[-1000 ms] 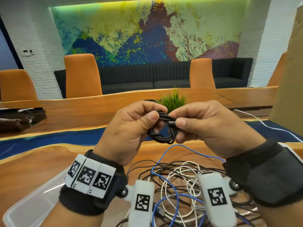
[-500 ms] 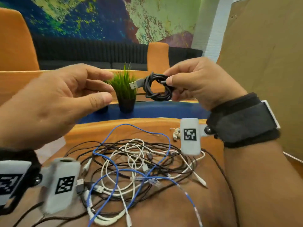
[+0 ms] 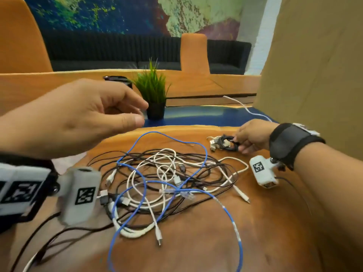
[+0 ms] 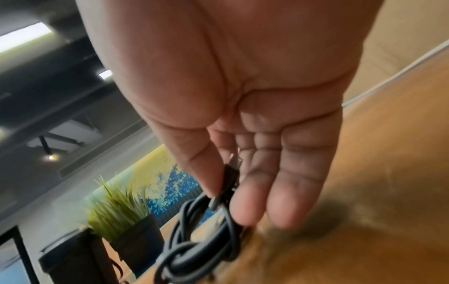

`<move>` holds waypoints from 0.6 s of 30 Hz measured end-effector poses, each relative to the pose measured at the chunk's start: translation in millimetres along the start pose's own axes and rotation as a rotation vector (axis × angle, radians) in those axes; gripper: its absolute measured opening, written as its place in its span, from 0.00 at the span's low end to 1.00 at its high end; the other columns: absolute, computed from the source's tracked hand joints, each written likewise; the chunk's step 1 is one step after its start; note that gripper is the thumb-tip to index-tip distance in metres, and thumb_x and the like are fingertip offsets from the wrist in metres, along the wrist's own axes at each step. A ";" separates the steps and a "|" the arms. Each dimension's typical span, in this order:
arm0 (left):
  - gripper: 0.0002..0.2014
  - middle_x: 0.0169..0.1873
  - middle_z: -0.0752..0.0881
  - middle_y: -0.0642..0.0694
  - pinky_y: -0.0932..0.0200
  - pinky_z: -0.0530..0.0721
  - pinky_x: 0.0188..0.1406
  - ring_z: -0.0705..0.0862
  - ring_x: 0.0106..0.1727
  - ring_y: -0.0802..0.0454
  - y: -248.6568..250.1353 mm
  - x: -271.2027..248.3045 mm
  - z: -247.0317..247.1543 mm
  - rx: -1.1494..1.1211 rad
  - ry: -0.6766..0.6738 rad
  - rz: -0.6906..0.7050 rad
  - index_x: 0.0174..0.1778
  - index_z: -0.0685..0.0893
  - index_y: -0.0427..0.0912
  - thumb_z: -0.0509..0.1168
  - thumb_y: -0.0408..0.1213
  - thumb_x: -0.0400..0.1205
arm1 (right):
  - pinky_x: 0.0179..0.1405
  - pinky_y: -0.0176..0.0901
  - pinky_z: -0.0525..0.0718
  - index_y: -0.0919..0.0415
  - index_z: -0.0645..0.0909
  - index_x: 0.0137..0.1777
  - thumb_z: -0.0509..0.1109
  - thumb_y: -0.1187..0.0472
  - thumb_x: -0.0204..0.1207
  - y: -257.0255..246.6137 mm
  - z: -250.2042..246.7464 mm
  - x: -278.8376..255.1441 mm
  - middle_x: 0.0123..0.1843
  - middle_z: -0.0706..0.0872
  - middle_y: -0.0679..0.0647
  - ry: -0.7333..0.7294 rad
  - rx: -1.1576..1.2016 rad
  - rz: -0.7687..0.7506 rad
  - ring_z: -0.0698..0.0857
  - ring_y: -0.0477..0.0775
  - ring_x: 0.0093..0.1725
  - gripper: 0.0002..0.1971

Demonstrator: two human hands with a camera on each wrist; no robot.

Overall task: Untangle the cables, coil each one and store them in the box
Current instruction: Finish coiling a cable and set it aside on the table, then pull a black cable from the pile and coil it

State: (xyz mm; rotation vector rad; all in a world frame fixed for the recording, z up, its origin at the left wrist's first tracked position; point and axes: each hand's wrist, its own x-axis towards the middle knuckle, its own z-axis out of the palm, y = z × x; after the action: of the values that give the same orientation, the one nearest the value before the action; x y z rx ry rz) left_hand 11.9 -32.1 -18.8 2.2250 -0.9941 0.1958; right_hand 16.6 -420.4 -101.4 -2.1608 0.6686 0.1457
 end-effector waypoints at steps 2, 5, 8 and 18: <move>0.17 0.47 0.92 0.61 0.48 0.88 0.58 0.90 0.50 0.61 0.4 -0.1 -6.4 0.040 0.007 -0.046 0.57 0.88 0.61 0.72 0.62 0.76 | 0.40 0.51 0.90 0.73 0.81 0.59 0.68 0.71 0.79 -1.8 9.6 4.7 0.38 0.86 0.65 -0.011 -0.023 0.018 0.85 0.57 0.34 0.10; 0.08 0.43 0.93 0.50 0.52 0.89 0.53 0.91 0.47 0.53 -6.4 4.0 -10.3 0.007 0.175 -0.038 0.55 0.89 0.48 0.72 0.43 0.81 | 0.30 0.44 0.89 0.72 0.82 0.58 0.70 0.70 0.79 -10.3 11.5 6.5 0.41 0.87 0.67 0.012 -0.121 -0.020 0.86 0.60 0.35 0.10; 0.08 0.42 0.92 0.46 0.55 0.90 0.46 0.91 0.41 0.56 -19.2 7.1 -11.4 0.019 0.356 -0.029 0.51 0.89 0.43 0.68 0.38 0.80 | 0.34 0.47 0.88 0.75 0.83 0.58 0.71 0.67 0.79 -28.0 5.5 1.0 0.40 0.87 0.65 0.111 -0.288 -0.146 0.86 0.61 0.36 0.12; 0.05 0.41 0.88 0.59 0.63 0.85 0.43 0.87 0.43 0.62 -35.2 6.5 -18.4 0.195 0.286 -0.081 0.46 0.85 0.54 0.65 0.41 0.83 | 0.44 0.43 0.87 0.45 0.88 0.51 0.76 0.53 0.74 -134.8 100.2 -122.0 0.38 0.92 0.48 -0.343 -0.697 -0.743 0.91 0.48 0.38 0.07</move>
State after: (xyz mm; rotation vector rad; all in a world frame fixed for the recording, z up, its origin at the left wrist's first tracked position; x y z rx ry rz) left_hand 43.7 -7.4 -20.9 2.3233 -0.7548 0.5782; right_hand -5.7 -226.5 -30.6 -2.7925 -0.4750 0.3747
